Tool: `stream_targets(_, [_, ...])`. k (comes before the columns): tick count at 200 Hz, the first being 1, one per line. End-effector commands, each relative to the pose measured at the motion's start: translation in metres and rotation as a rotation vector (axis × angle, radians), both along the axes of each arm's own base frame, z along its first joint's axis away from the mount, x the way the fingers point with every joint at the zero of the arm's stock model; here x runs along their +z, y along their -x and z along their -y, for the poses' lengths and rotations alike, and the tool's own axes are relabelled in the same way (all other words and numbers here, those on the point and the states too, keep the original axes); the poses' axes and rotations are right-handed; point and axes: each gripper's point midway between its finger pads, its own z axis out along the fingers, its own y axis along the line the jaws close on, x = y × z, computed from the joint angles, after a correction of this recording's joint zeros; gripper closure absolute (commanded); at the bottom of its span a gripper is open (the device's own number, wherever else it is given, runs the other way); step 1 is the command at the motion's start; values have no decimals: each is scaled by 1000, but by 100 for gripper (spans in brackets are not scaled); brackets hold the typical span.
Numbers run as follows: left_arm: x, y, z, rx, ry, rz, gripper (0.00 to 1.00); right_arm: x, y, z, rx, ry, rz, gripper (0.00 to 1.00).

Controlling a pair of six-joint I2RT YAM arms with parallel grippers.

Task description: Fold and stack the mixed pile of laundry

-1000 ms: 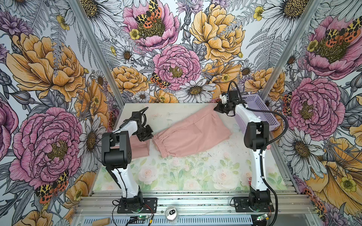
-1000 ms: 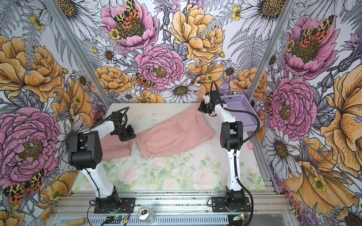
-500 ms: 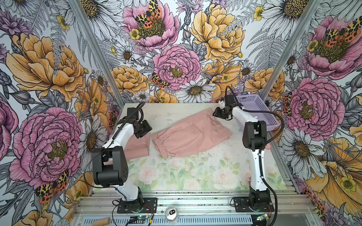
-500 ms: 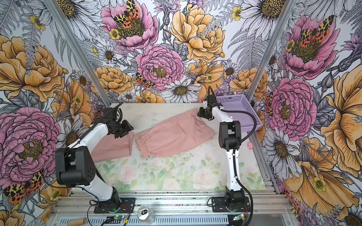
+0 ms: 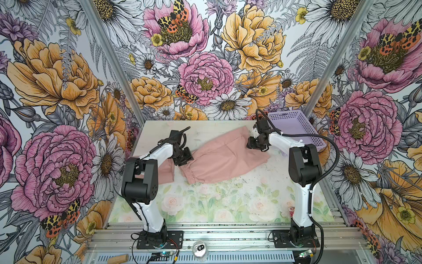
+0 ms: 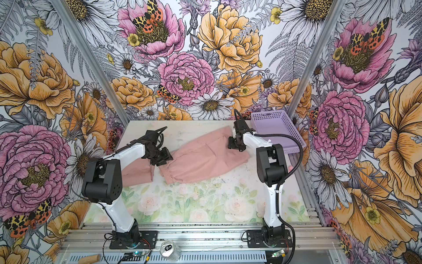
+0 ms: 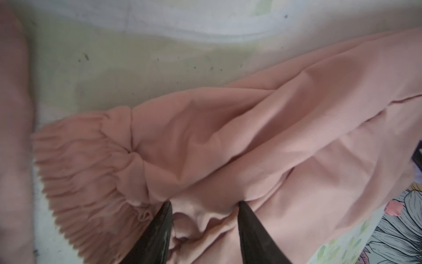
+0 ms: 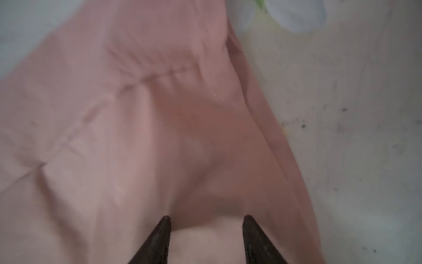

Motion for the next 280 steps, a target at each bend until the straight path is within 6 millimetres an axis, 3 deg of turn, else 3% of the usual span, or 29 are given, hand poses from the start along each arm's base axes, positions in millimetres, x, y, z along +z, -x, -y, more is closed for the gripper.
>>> stream_targets(1, [-7,-11,-8,-16,-27,12,52,-14,8,36,-89,82,-21,47])
stream_targets(39, [-31,-2,-13,-46,-57,-51,52,-33,64,66,-168,153,-149,47])
stream_targets(72, [-33,-3,15,-129,-31,-45,52,-38,112,82,-214,193,-230,46])
stream_targets(97, [-26,-8,32,-161,-8,-31,50,-33,131,92,-256,204,-254,46])
stream_targets(109, [-11,-14,32,-152,3,5,44,-31,133,94,-262,204,-253,45])
stream_targets(138, [44,-24,15,-108,-6,143,17,-17,125,93,-261,191,-223,44])
stream_targets(143, [58,-23,11,-99,-8,173,13,-15,123,92,-259,187,-219,44])
stream_targets(154, [69,-16,0,-75,-12,188,2,-8,119,91,-259,176,-204,44])
stream_targets(160, [73,-11,-6,-68,-17,189,1,-5,117,90,-257,170,-195,44])
stream_targets(181, [69,17,-20,-43,-49,153,1,9,111,86,-253,149,-162,43])
stream_targets(209, [46,49,-34,9,-89,80,1,23,106,80,-244,123,-128,42])
stream_targets(248, [25,45,-32,27,-82,73,15,31,100,71,-222,105,-104,42])
stream_targets(280, [9,41,-29,50,-54,73,20,37,101,70,-219,102,-91,42])
